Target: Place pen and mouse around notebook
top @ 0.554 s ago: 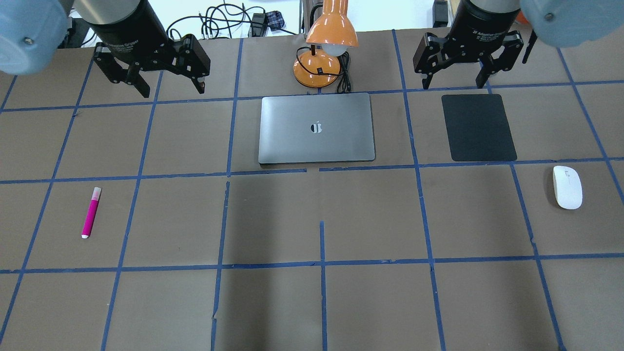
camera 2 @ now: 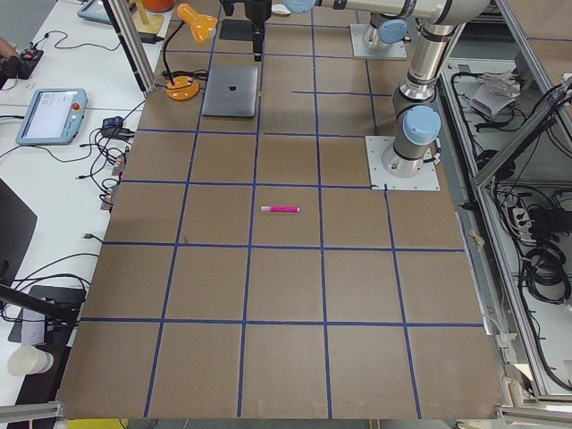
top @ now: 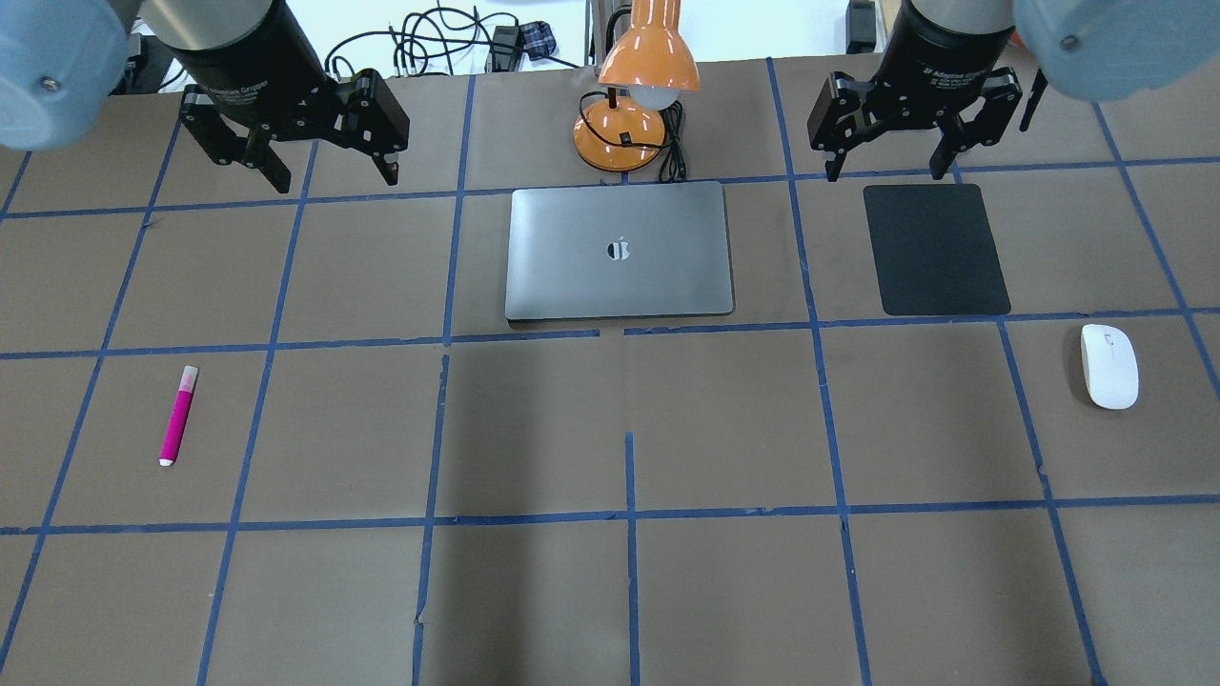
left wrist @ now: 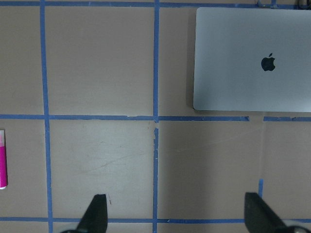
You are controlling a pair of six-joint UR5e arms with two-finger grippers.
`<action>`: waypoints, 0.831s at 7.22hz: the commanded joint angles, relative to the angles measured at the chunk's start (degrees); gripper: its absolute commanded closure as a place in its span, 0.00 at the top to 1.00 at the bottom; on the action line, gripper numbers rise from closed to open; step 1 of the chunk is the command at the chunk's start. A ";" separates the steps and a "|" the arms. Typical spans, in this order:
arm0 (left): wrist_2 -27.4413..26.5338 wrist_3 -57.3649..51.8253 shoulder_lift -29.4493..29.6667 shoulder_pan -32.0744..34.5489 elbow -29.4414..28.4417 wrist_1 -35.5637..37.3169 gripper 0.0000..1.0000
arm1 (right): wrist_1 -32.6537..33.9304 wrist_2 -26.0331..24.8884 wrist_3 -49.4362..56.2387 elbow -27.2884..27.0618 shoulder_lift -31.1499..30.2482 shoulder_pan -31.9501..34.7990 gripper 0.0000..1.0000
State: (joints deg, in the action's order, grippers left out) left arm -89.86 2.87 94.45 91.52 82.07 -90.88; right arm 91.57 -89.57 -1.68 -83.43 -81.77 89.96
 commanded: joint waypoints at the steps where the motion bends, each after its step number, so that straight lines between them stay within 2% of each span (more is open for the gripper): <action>1: -0.41 -0.58 -0.49 -0.20 0.11 -0.26 1.00 | 1.24 -0.25 0.27 -0.24 -0.84 0.04 1.00; 3: -0.41 -3.63 -0.76 -6.14 5.52 0.34 1.00 | 0.72 -0.34 0.71 -0.50 -0.50 -0.57 1.00; 4: -0.50 -10.97 -0.85 -10.53 8.34 0.35 1.00 | 1.59 -0.52 2.80 -1.46 -0.32 -3.10 1.00; 5: -0.41 -13.04 0.11 -15.36 11.33 0.78 1.00 | 1.60 -0.43 7.17 -2.86 0.64 -8.87 1.00; 6: -0.41 -15.58 1.34 -20.89 15.97 6.36 1.00 | 6.38 -1.39 9.57 -7.40 3.17 -16.15 1.00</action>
State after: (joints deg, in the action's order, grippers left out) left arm -90.28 -9.12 94.57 77.07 93.05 -88.89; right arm 94.22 -90.24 4.27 -86.75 -80.93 81.71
